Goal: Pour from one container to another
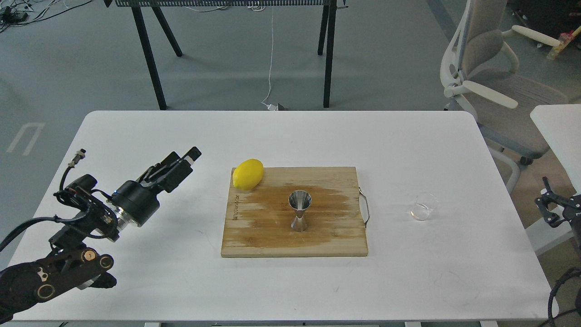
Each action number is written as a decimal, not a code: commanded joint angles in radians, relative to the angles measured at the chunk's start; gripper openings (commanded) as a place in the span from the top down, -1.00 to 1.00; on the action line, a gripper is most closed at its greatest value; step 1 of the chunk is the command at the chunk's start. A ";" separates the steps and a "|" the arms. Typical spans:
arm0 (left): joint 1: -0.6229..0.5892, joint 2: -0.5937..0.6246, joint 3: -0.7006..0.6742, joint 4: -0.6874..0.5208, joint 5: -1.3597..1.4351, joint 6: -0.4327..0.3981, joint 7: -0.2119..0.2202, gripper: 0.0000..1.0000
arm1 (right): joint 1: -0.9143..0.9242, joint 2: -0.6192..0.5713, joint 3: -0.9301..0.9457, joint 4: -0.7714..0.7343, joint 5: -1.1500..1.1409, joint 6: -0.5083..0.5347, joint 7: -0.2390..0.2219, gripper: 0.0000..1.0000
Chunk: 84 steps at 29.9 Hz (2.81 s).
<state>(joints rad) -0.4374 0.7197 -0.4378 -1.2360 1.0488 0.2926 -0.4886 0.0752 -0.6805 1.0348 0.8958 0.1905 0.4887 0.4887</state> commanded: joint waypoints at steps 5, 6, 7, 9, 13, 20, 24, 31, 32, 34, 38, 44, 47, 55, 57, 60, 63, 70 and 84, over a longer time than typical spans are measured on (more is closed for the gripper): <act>-0.006 0.101 -0.147 0.142 -0.424 -0.781 0.000 -0.98 | -0.025 -0.022 -0.010 0.073 -0.002 0.000 0.000 -0.98; -0.007 0.106 -0.151 0.180 -0.466 -0.781 0.000 -0.98 | -0.028 -0.031 -0.016 0.096 -0.002 0.000 0.000 -0.98; -0.009 0.106 -0.154 0.217 -0.504 -0.781 0.000 -0.98 | -0.029 -0.039 -0.021 0.116 0.000 0.000 0.000 -0.98; -0.008 0.103 -0.170 0.324 -0.611 -0.781 0.000 -0.99 | -0.049 -0.056 -0.021 0.158 0.020 0.000 -0.018 -0.97; -0.006 0.057 -0.179 0.594 -0.884 -0.781 0.000 -0.99 | -0.167 -0.082 -0.024 0.236 0.137 0.000 -0.024 -0.97; -0.003 -0.020 -0.179 0.727 -1.084 -0.781 0.000 -0.99 | -0.409 -0.093 -0.076 0.446 0.389 0.000 -0.022 -0.96; 0.002 -0.023 -0.174 0.728 -1.084 -0.781 0.000 -0.99 | -0.502 -0.097 -0.096 0.583 0.403 0.000 -0.018 -0.93; 0.002 -0.026 -0.168 0.730 -1.084 -0.781 0.000 -0.99 | -0.511 -0.067 -0.094 0.588 0.373 0.000 -0.010 -0.94; 0.000 -0.039 -0.168 0.733 -1.084 -0.781 0.000 -0.99 | -0.509 -0.065 -0.087 0.585 0.353 0.000 -0.009 -0.94; 0.000 -0.062 -0.168 0.737 -1.084 -0.781 0.000 -0.99 | -0.491 -0.054 -0.084 0.569 0.320 0.000 -0.010 -0.94; 0.002 -0.077 -0.165 0.744 -1.083 -0.781 0.000 -0.99 | -0.398 -0.028 -0.125 0.560 0.320 0.000 -0.021 -0.94; 0.000 -0.080 -0.165 0.745 -1.083 -0.781 0.000 -0.99 | -0.313 0.036 -0.197 0.558 0.322 0.000 -0.025 -0.96; 0.002 -0.078 -0.165 0.768 -1.083 -0.781 0.000 -0.99 | -0.292 0.067 -0.216 0.555 0.322 0.000 -0.035 -0.97; 0.002 -0.088 -0.165 0.806 -1.083 -0.781 0.000 -0.99 | -0.238 0.174 -0.216 0.465 0.378 0.000 -0.137 -0.98; 0.002 -0.088 -0.165 0.806 -1.083 -0.781 0.000 -0.99 | -0.218 0.188 -0.216 0.445 0.414 0.000 -0.147 -0.98; 0.002 -0.088 -0.165 0.806 -1.083 -0.781 0.000 -0.99 | -0.200 0.209 -0.216 0.428 0.425 0.000 -0.151 -0.98; 0.000 -0.088 -0.165 0.806 -1.081 -0.781 0.000 -0.99 | -0.190 0.216 -0.206 0.414 0.428 -0.002 -0.159 -0.98; 0.002 -0.091 -0.164 0.806 -1.080 -0.781 0.000 -0.99 | -0.163 0.236 -0.200 0.384 0.480 -0.061 -0.170 -0.98; 0.009 -0.097 -0.162 0.840 -1.078 -0.781 0.000 -0.99 | -0.092 0.279 -0.197 0.333 0.517 -0.196 -0.174 -0.98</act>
<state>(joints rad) -0.4291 0.6241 -0.6012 -0.4115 -0.0291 -0.4887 -0.4887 -0.0308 -0.4071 0.8368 1.2379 0.7035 0.3049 0.3135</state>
